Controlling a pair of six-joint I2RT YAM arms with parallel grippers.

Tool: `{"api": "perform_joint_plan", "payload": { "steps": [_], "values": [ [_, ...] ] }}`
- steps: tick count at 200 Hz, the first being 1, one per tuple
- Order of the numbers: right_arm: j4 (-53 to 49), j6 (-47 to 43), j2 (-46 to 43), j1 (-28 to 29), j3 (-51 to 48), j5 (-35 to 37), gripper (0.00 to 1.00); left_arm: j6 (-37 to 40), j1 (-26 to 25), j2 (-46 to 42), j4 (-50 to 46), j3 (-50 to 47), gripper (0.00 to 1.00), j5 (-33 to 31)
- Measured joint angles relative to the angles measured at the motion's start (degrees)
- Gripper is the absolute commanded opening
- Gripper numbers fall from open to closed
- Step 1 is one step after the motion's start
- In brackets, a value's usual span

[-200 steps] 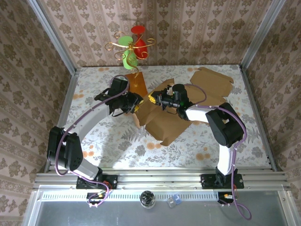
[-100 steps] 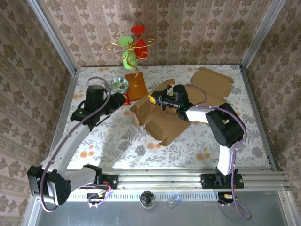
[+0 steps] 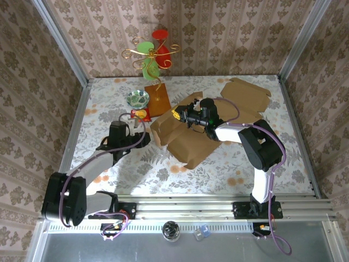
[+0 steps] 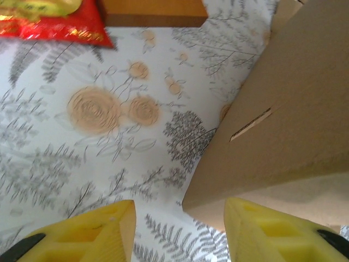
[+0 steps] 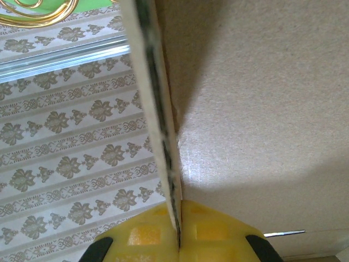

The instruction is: Fold the paper box

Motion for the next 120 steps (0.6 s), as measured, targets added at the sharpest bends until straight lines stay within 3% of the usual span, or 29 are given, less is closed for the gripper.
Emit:
{"api": "perform_joint_plan", "payload": {
  "steps": [45, 120],
  "values": [
    [0.00, 0.02, 0.00, 0.00, 0.00, 0.02, 0.00, 6.67, -2.29, 4.87, 4.44, 0.02, 0.50, 1.55],
    [0.00, 0.04, 0.00, 0.00, 0.00, 0.00, 0.00, 14.78, -5.90, 5.86, 5.73, 0.66, 0.52, 1.51]
  ]
}}
